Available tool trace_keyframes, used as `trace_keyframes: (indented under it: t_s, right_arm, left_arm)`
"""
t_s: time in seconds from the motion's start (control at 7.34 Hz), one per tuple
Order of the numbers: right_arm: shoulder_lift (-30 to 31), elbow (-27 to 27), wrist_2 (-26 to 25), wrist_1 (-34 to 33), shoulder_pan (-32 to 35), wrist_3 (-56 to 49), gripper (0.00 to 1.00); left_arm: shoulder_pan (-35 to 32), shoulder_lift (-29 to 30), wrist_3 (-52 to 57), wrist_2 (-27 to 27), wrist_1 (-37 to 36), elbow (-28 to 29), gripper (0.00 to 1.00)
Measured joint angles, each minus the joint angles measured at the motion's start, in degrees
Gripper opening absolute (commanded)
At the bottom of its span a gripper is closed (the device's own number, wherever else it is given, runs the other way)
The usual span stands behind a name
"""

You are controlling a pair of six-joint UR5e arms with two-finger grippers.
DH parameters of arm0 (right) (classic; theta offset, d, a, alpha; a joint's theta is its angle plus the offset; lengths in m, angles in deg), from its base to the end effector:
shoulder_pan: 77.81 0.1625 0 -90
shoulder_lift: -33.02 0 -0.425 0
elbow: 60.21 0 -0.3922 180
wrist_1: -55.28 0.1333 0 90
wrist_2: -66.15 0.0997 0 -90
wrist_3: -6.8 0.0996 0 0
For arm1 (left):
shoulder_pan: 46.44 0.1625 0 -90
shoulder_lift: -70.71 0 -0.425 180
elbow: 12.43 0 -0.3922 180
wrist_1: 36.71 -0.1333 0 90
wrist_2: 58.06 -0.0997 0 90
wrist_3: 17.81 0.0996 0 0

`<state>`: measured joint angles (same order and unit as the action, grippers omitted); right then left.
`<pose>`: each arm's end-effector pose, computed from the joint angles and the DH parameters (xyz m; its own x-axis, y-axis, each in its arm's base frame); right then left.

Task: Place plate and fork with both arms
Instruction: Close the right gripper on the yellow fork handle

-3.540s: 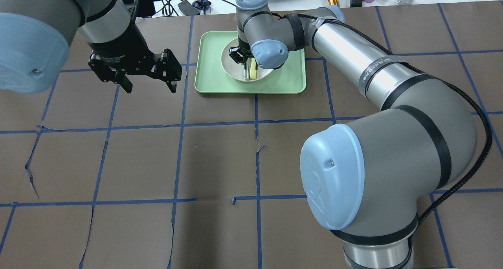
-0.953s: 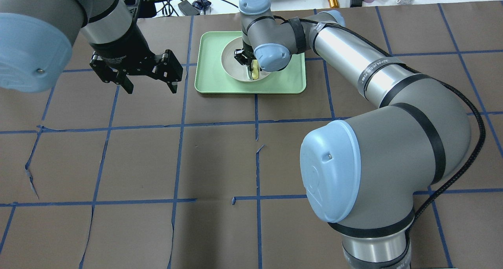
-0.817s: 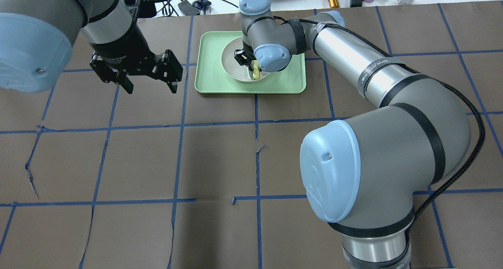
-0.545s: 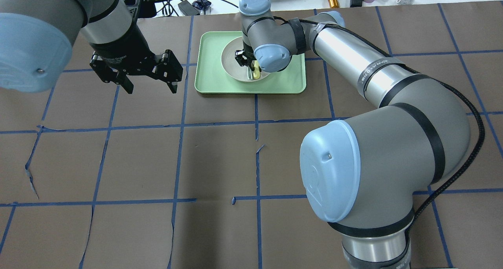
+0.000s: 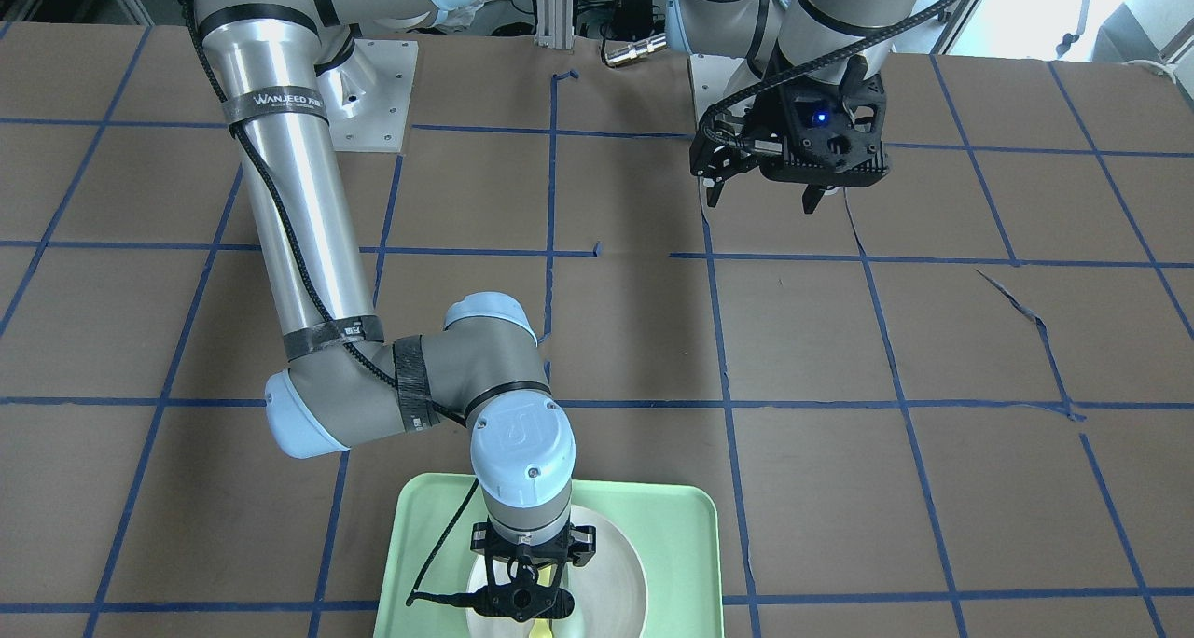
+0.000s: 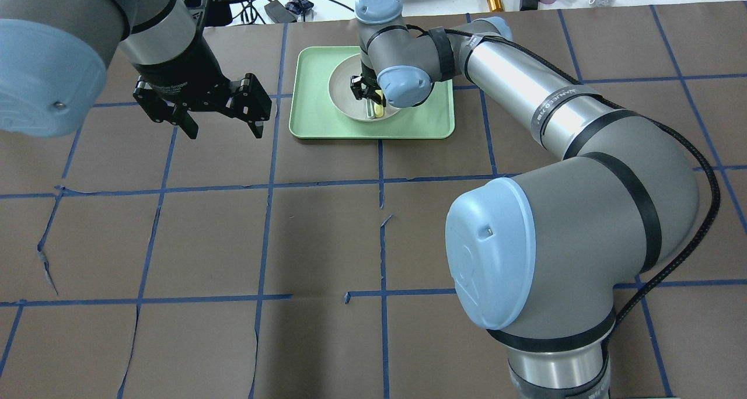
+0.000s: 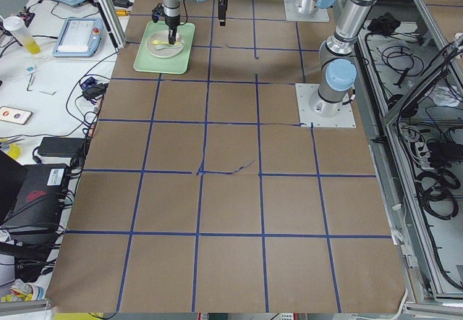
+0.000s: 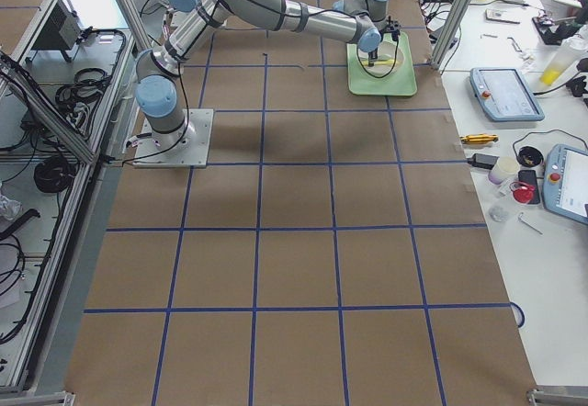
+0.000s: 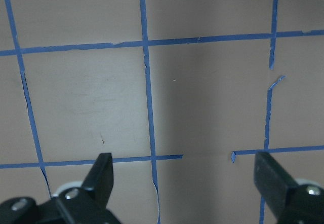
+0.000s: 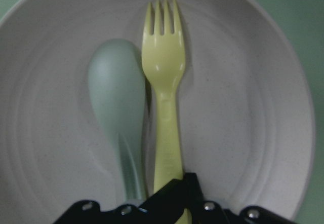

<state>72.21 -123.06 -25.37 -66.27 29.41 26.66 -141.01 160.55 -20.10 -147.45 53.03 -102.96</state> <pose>0.3619 -0.7265 0.1887 -0.9987 0.0464 -0.0219 0.0489 0.9892 -0.1380 -0.1730 -0.4782 0.4852 -0.9992 0.0398 0.0106 0.0398 0.9992 0.0023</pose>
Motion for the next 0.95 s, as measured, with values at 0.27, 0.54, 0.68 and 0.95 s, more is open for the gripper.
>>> trace_keyframes:
  t_s: [0.27, 0.54, 0.68, 0.95]
  right_arm:
    - [0.12, 0.08, 0.45, 0.00, 0.00, 0.00, 0.53]
    - [0.15, 0.19, 0.72, -0.02, 0.00, 0.00, 0.55]
    - [0.08, 0.32, 0.78, -0.05, 0.00, 0.02, 0.55]
    - [-0.04, 0.85, 0.82, -0.11, 0.00, 0.10, 0.56]
  left_arm:
    - [0.00, -0.01, 0.00, 0.00, 0.00, 0.00, 1.00]
    - [0.00, -0.07, 0.00, 0.00, 0.00, 0.00, 1.00]
    - [0.00, -0.09, 0.00, 0.00, 0.00, 0.00, 1.00]
    - [0.00, -0.10, 0.00, 0.00, 0.00, 0.00, 1.00]
